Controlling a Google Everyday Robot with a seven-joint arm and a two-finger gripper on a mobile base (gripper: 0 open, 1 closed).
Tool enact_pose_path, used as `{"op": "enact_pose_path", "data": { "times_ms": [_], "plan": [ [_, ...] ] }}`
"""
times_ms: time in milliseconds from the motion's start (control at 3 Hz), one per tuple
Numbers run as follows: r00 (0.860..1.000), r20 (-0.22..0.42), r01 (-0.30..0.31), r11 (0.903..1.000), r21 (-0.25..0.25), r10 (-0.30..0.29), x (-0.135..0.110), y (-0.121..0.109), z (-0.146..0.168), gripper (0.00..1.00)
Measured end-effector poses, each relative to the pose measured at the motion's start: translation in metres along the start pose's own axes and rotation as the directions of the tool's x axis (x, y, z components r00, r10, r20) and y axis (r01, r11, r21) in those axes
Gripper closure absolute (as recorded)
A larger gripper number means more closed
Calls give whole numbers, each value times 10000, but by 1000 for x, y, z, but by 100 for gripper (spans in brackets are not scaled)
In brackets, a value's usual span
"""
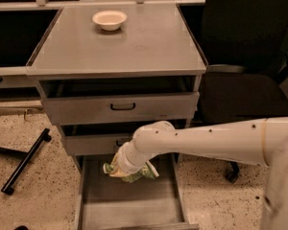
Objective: Pick green jalapeno chip bag from bottom drawer and place on counter
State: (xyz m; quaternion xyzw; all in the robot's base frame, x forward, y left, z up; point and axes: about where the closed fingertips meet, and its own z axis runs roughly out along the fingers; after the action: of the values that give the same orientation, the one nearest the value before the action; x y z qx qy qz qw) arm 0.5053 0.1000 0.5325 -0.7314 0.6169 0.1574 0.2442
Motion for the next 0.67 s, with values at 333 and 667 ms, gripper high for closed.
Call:
{"op": "enact_pose_path", "data": {
  "times_ms": [333, 667],
  "plan": [
    [9978, -100, 660, 9969, 429, -656, -30, -7, -28, 100],
    [9978, -100, 661, 9969, 429, -657, -30, -7, -28, 100]
  ]
}}
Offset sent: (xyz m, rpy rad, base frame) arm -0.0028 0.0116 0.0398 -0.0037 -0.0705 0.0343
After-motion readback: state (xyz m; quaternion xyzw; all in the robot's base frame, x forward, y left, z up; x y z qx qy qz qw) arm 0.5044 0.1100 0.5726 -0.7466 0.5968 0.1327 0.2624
